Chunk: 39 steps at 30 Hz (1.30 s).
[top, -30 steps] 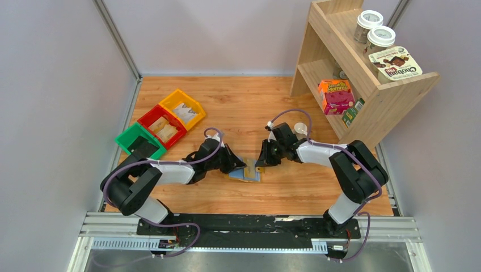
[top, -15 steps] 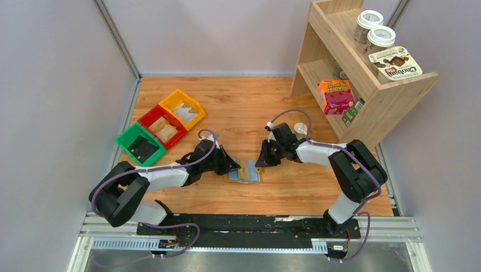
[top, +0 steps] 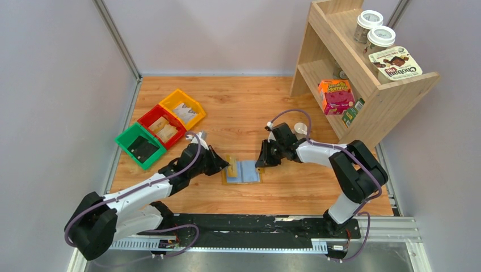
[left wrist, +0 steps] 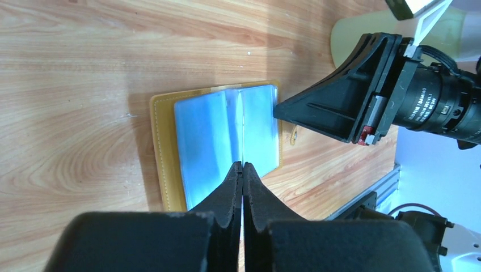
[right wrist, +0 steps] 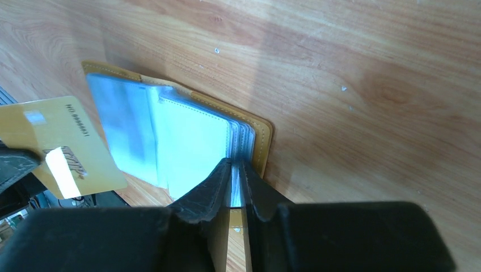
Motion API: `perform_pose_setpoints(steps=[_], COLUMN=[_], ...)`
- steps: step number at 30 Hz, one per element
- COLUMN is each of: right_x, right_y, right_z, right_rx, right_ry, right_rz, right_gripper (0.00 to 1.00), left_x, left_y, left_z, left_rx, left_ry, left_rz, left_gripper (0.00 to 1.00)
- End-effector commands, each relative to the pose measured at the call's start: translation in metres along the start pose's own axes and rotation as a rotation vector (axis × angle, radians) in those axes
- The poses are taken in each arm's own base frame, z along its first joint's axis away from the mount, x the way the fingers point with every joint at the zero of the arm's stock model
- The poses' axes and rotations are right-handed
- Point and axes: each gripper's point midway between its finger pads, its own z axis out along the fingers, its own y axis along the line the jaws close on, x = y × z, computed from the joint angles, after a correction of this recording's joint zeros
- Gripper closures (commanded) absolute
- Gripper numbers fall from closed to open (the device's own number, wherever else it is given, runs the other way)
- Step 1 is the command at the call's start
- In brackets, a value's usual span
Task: Take the credit cards out of the card holder
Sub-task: Remove the credit card from the card holder, then place the credit card in the storage box.
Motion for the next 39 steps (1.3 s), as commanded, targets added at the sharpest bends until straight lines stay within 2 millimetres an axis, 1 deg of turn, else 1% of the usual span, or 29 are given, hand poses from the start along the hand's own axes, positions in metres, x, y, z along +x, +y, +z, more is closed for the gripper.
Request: perform_pose_setpoints(steps=[1,4,7,9,10,12,15,17,18,19,22,27,29,31,34,36,39], right_x=[-0.013,-0.030,-0.050,-0.060,-0.063,-0.069,-0.070,-0.068,-0.071,-0.071,-0.071,-0.071,-0.072,-0.074,-0.077,-0.077,-0.078], right_y=[0.020,0.047,0.077,0.096,0.105,0.126,0.145,0.151,0.158,0.162,0.173,0.199,0.207,0.209,0.211,0.213,0.214], right_z=[-0.018,-0.038,-0.065,-0.082,-0.091,-0.107,-0.120,-0.124,-0.129,-0.132,-0.140,-0.154,-0.157,-0.154,-0.151,-0.151,-0.153], right_rx=[-0.024,-0.091,-0.175,-0.235,-0.271,-0.364,-0.469,-0.516,-0.560,-0.592,-0.691,-0.835,-0.867,-0.867,-0.872,-0.879,-0.881], right_ry=[-0.041,-0.111,-0.206,-0.267,-0.298,-0.358,-0.413,-0.437,-0.467,-0.485,-0.513,-0.536,-0.536,-0.526,-0.523,-0.522,-0.530], right_rz=[-0.035,-0.058,-0.088,-0.104,-0.111,-0.121,-0.111,-0.081,-0.068,-0.049,-0.009,-0.015,-0.029,-0.022,-0.010,-0.010,-0.023], right_gripper=[0.78,0.64,0.48,0.42,0.37,0.30,0.23,0.21,0.20,0.20,0.21,0.27,0.28,0.30,0.39,0.48,0.72], left_x=[-0.022,-0.038,-0.057,-0.067,-0.072,-0.080,-0.092,-0.099,-0.102,-0.105,-0.108,-0.112,-0.114,-0.115,-0.117,-0.117,-0.115], left_y=[-0.007,-0.020,-0.036,-0.043,-0.049,-0.060,-0.079,-0.090,-0.094,-0.101,-0.115,-0.130,-0.133,-0.137,-0.144,-0.146,-0.145], left_z=[-0.014,-0.025,-0.040,-0.048,-0.051,-0.058,-0.066,-0.071,-0.072,-0.076,-0.079,-0.081,-0.082,-0.084,-0.087,-0.087,-0.088], left_rx=[0.028,0.067,0.121,0.150,0.174,0.222,0.303,0.354,0.373,0.407,0.467,0.533,0.551,0.572,0.594,0.599,0.601], left_ry=[-0.108,-0.184,-0.274,-0.323,-0.344,-0.379,-0.425,-0.452,-0.459,-0.469,-0.468,-0.464,-0.466,-0.471,-0.466,-0.464,-0.460], left_rz=[0.048,0.051,0.038,0.017,-0.001,-0.023,-0.060,-0.095,-0.117,-0.125,-0.153,-0.176,-0.189,-0.200,-0.193,-0.188,-0.186], left_gripper=[1.00,1.00,1.00,1.00,1.00,1.00,1.00,1.00,1.00,1.00,1.00,1.00,1.00,1.00,1.00,1.00,1.00])
